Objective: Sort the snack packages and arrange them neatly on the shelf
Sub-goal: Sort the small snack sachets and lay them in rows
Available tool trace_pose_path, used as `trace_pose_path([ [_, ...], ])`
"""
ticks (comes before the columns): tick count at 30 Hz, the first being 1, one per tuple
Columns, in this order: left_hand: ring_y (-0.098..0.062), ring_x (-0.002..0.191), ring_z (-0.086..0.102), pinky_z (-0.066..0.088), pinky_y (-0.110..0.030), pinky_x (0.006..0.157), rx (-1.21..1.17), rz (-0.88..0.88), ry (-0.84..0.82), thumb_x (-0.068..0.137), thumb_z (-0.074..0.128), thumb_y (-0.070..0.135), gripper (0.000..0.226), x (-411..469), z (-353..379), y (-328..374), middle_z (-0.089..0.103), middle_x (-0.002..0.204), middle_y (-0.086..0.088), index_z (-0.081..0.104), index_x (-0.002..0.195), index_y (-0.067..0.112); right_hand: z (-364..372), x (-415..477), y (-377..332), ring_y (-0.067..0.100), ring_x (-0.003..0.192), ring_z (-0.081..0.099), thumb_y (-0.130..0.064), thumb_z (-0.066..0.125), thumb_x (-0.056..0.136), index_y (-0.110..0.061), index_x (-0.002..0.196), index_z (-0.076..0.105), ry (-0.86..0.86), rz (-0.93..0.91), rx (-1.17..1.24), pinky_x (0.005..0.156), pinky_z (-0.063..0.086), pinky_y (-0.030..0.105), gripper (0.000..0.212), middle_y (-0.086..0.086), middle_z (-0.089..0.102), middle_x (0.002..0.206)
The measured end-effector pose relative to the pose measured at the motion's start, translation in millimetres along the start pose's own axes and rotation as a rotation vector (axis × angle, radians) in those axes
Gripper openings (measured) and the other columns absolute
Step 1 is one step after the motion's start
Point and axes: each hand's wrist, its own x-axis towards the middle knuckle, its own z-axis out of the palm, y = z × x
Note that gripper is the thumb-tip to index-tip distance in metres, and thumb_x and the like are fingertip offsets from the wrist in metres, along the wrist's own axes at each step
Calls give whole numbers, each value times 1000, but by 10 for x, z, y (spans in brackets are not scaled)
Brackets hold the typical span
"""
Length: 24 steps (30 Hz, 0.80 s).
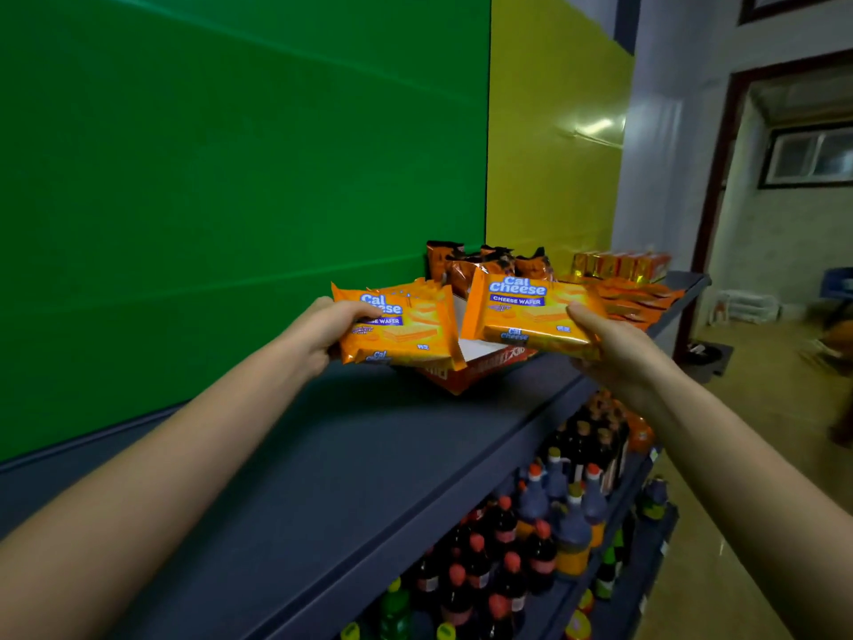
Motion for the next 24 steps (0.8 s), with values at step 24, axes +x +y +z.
trace_pose_path([
  [24,-28,103,62,51,-47,93,247,84,407,59,78,32,63,1358,1040,-291,52,126,-15,48,110,11,-154,2305,110,14,88,65,-32,56,92,-11,128,49,-440,-244,-227,65,48,22,43,6,66,113],
])
